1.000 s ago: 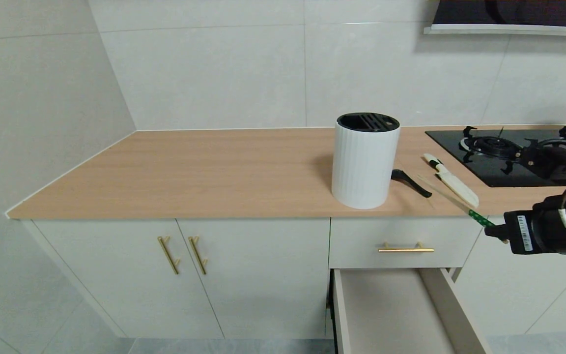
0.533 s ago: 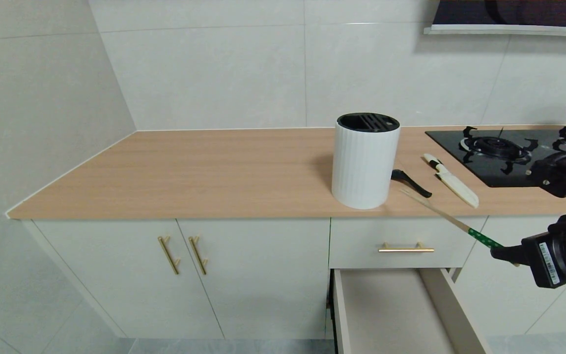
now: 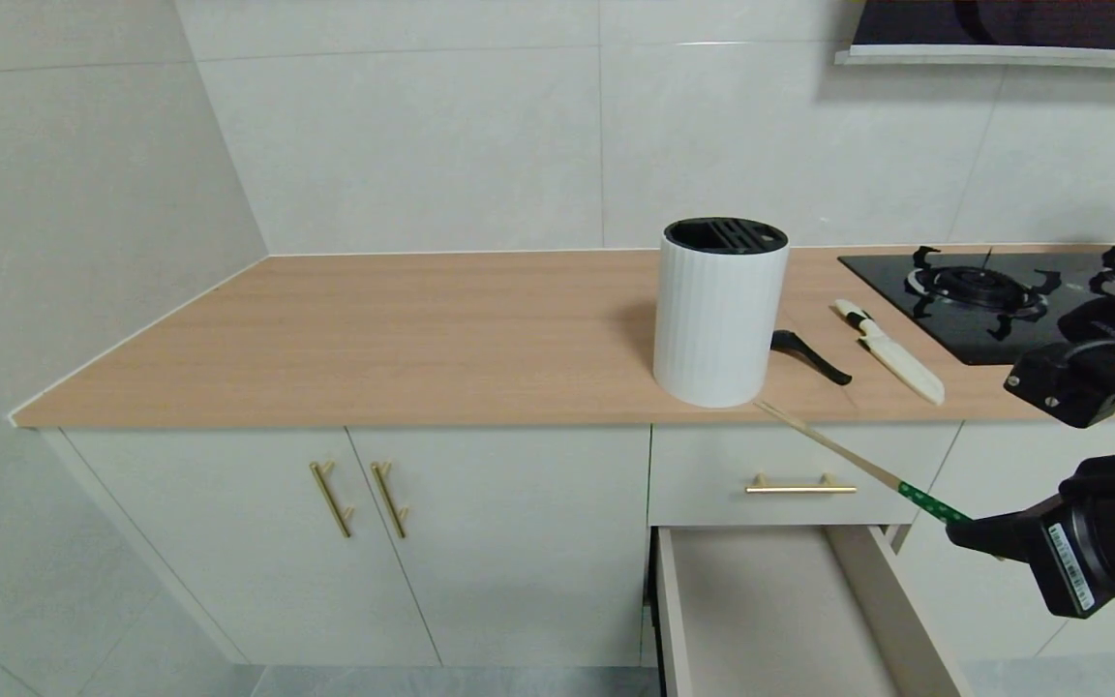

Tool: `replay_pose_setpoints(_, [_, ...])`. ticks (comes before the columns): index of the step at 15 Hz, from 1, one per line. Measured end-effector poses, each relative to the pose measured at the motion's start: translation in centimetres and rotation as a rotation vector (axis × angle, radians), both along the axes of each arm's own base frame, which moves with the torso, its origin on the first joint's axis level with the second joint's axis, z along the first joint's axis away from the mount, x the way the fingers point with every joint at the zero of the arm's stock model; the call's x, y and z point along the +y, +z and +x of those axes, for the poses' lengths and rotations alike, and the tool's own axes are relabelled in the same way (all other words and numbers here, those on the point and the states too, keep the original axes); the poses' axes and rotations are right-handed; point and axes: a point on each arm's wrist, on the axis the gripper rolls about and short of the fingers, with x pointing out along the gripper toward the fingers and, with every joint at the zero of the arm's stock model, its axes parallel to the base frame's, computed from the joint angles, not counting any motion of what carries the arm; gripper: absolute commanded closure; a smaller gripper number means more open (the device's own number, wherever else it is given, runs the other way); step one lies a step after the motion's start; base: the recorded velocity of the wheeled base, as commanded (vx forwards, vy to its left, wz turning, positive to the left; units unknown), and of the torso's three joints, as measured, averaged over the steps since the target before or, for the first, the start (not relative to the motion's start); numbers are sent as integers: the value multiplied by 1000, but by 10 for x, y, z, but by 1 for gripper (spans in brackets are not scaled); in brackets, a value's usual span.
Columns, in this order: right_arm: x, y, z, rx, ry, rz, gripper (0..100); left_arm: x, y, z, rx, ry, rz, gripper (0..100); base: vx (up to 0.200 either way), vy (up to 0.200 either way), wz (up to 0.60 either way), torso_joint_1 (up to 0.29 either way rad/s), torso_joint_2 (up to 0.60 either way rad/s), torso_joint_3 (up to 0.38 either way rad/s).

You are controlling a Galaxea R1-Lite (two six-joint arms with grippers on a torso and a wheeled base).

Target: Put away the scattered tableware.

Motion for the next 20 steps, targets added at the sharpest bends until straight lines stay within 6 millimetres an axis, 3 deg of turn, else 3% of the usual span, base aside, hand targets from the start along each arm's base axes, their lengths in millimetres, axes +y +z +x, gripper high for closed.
replay_pose_setpoints(13, [2, -9, 2, 8, 21, -23, 100, 0, 0, 0, 1, 0, 0, 0, 0, 0, 0, -181, 473, 284])
replay_pose_setpoints(20, [4, -13, 6, 27, 19, -35, 100, 0, 0, 0, 2, -1, 0, 0, 0, 0, 0, -105, 405, 284])
